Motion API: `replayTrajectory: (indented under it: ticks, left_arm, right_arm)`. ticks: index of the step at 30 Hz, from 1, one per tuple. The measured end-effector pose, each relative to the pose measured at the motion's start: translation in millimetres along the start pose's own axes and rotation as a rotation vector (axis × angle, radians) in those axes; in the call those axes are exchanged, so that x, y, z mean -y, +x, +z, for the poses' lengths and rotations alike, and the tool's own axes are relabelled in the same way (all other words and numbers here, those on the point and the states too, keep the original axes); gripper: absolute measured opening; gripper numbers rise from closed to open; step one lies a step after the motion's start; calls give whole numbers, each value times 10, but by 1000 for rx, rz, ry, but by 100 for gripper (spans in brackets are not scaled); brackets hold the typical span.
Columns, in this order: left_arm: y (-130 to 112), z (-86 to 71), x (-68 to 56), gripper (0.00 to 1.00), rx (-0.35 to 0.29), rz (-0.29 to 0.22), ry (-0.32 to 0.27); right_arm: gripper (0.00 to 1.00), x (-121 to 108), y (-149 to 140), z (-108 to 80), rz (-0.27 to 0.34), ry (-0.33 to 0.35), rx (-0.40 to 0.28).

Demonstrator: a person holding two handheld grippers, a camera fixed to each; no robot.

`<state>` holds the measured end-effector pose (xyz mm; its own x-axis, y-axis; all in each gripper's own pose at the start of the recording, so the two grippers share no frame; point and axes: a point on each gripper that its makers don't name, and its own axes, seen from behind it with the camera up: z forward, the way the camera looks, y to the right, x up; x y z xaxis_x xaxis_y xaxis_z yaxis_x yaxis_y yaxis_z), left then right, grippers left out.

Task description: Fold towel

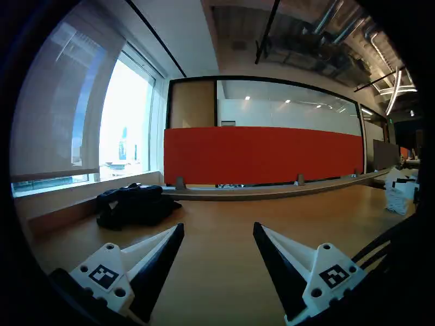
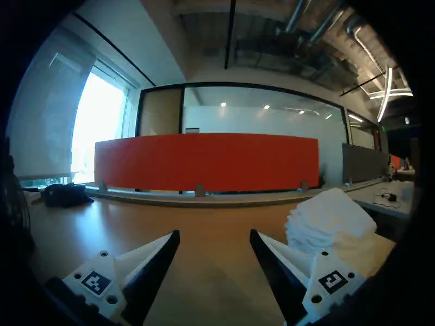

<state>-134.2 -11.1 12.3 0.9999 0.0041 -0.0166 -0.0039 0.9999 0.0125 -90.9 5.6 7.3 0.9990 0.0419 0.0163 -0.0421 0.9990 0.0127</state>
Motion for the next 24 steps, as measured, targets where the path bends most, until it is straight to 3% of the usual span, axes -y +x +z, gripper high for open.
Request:
replayTrajectory:
  ticks: [24]
  left_arm:
    - [58, -19, 17, 94, 2, -2, -1]
  right_arm:
    - [100, 0, -4, 2, 0, 0, 0]
